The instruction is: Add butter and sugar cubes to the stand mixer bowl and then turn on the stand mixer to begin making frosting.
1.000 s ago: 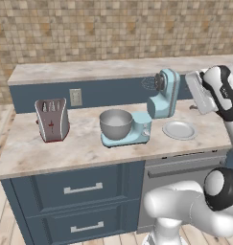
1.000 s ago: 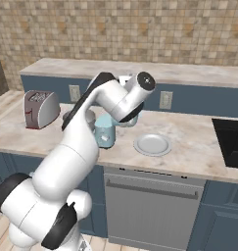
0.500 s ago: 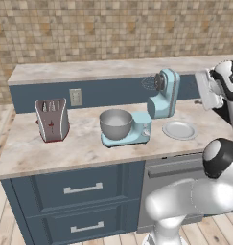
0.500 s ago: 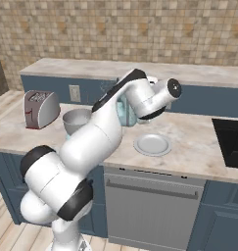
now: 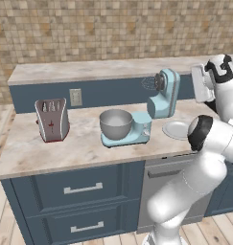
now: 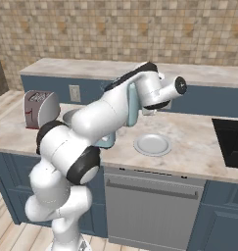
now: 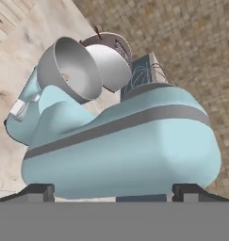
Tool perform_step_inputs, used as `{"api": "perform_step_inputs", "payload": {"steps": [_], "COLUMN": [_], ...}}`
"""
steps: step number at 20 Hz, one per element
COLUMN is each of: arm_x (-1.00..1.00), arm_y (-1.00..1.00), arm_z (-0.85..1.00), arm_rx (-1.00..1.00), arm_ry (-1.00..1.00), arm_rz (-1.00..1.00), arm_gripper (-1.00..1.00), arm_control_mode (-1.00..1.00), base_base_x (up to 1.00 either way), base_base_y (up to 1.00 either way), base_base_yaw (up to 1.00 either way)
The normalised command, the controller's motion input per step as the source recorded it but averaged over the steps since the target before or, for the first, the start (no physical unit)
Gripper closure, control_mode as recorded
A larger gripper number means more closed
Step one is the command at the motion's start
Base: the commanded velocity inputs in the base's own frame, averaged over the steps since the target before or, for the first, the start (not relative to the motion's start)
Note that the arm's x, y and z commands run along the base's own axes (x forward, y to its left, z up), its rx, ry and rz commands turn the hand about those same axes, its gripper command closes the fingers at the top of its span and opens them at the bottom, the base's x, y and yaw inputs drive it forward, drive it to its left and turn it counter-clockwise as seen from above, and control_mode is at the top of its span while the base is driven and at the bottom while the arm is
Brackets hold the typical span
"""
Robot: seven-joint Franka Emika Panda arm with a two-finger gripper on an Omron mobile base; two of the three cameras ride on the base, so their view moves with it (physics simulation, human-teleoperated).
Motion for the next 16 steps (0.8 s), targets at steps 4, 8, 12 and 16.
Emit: {"api": "perform_step_inputs", "payload": {"steps": [4, 8, 12, 16], "arm_x": [0.5, 0.33, 0.02, 0.0], "arm_y": [0.0, 0.0, 0.15, 0.48], "arm_z": [-0.04, -0.05, -0.1, -0.21], "arm_rx": [0.01, 0.0, 0.0, 0.0], "arm_ry": [-0.01, 0.0, 0.0, 0.0], "arm_rz": [0.02, 0.06, 0.1, 0.15], "arm_gripper": [-1.0, -1.0, -1.0, -1.0], "arm_control_mode": [-1.0, -1.0, -1.0, -1.0], "base_base_x": [0.0, 0.0, 0.0, 0.0], "base_base_y": [0.0, 0.0, 0.0, 0.0], "base_base_yaw": [0.0, 0.0, 0.0, 0.0]}}
